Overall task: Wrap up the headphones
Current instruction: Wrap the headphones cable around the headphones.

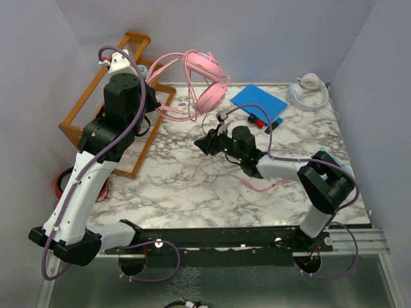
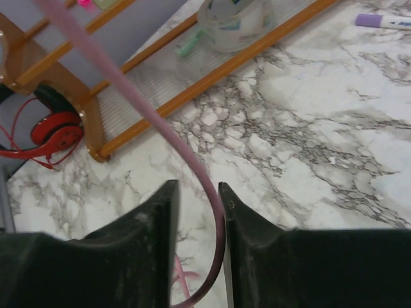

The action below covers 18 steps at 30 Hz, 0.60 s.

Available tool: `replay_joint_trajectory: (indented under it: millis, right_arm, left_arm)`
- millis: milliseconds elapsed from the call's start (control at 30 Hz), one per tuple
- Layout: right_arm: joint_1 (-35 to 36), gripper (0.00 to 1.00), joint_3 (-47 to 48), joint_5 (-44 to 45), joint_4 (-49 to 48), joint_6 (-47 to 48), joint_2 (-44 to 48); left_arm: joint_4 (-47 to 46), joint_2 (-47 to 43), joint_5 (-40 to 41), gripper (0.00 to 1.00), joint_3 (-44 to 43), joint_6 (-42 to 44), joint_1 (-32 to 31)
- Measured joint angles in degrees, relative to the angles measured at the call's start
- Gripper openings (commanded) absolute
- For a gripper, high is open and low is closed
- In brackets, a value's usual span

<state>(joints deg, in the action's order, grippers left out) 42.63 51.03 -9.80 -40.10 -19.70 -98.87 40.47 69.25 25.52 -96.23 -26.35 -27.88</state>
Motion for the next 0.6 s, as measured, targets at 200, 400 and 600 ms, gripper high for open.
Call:
replay_joint_trajectory:
  millis: [200, 400, 600]
  right_arm:
    - [0.15, 0.08, -0.37, -7.82, -0.42, -3.28, 1.11]
    - [3.85, 0.0, -3.34, -14.64, -0.22, -5.79, 6.95]
    - [11.76, 0.0, -6.08, -18.01, 1.9, -5.84, 13.73]
  left_arm:
    - [0.02, 0.02, 0.0, 0.0, 0.0, 0.0, 0.0]
    - [0.02, 0.74, 0.02, 0.0, 0.0, -0.28, 0.0]
    - [0.02, 3.34, -0.28, 0.0, 0.0, -3.34, 0.09]
